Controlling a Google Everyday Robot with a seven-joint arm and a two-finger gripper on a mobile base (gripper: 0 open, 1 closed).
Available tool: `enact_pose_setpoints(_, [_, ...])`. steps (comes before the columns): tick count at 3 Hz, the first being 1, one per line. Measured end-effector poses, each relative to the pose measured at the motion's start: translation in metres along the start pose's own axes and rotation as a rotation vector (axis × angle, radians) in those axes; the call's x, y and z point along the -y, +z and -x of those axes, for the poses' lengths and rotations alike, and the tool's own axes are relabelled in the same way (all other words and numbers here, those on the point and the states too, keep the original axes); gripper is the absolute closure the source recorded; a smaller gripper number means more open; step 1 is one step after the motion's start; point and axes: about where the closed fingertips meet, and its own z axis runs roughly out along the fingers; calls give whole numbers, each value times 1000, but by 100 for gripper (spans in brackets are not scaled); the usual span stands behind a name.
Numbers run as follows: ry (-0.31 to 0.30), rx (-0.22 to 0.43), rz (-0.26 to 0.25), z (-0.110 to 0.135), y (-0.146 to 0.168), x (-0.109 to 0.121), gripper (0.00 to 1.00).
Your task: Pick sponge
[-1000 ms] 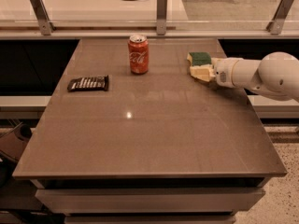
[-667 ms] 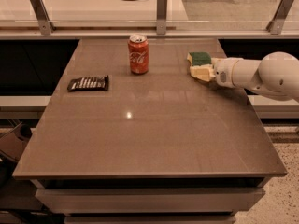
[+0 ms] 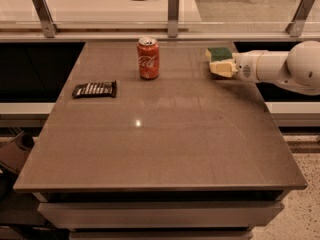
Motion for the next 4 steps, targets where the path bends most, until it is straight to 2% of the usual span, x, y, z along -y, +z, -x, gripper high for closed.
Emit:
enact_pose_setpoints(2, [-41,-7,26,29,-14,1,100])
enact_pose_setpoints(3, [-92,-17,29,53,-29,-5,100])
enact_pose_setpoints(4, [-121,-19,20,67,-40,-8,100])
